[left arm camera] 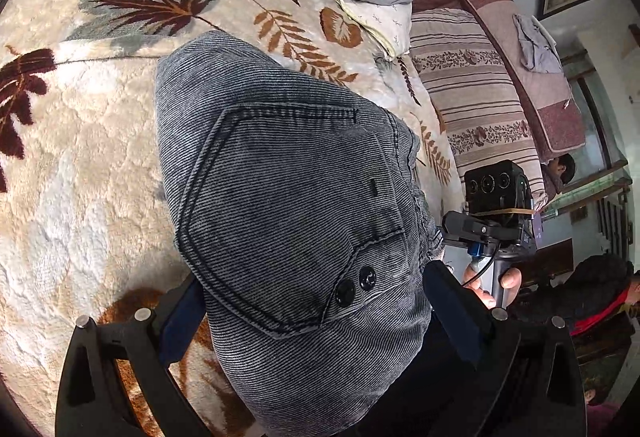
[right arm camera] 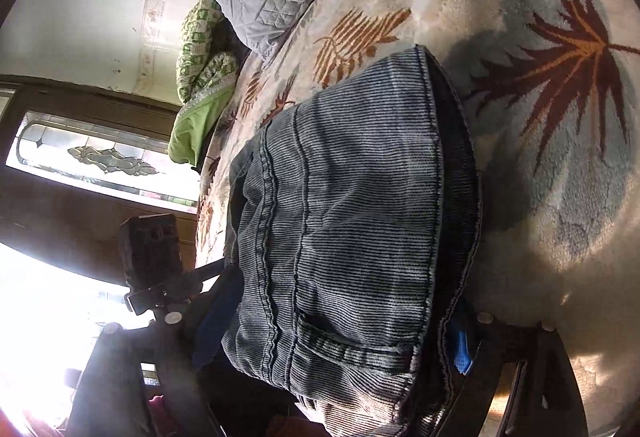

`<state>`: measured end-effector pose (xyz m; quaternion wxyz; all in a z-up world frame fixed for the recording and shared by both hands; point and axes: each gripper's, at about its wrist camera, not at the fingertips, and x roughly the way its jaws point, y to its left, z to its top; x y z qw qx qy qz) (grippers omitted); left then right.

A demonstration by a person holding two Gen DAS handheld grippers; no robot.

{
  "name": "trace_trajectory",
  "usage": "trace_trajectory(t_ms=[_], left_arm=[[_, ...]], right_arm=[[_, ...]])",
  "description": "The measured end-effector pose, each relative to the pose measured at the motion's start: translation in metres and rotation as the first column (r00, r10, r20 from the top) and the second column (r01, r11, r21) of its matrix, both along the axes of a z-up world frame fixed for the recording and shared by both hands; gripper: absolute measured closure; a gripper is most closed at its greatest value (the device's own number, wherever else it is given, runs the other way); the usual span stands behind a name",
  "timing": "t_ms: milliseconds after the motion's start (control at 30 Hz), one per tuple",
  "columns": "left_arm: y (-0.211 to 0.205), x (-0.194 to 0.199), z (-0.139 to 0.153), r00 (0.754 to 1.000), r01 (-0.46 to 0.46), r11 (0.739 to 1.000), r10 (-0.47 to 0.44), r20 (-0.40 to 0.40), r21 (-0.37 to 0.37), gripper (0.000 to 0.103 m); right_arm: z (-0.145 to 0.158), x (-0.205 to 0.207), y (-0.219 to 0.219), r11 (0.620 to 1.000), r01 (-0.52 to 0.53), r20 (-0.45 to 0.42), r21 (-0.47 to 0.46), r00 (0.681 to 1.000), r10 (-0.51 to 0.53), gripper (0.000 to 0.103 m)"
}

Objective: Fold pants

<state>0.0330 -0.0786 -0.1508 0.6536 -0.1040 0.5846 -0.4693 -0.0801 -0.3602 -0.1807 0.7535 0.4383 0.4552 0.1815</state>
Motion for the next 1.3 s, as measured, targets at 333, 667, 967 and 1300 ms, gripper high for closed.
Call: trace_trajectory(t_ms=[333, 667, 967, 1300], left_arm=[[0.014, 0.010, -0.004, 0.998, -0.059, 0.998, 0.060, -0.024, 0.030, 0.003], [-0.002, -0.014, -0.003, 0.999, 0.046, 0.998, -0.045, -0.006, 0.033, 0.003], [0.006, -0.006, 0.000, 0.999, -0.014, 0.996, 0.009, -0.052, -0.083, 0.003], [-0.004, -0.020, 0.017, 0.996, 0.006, 0.997, 0.001, 0.092, -0.082, 0.018]], right_arm=[[-0.002, 0.004, 0.011, 1.000, -0.019, 0.017, 0.004, 1.000, 0.019, 0.015], [-0.003, 0.004, 0.011, 1.000, -0.012, 0.008, -0.006, 1.000, 0.012, 0.015], [-0.004, 0.004, 0.010, 1.000, -0.016, 0.015, -0.004, 1.000, 0.016, 0.015], [-0.001, 0.001, 0.016, 0.998, -0.023, 0.028, -0.066, 0.999, 0.025, 0.018]])
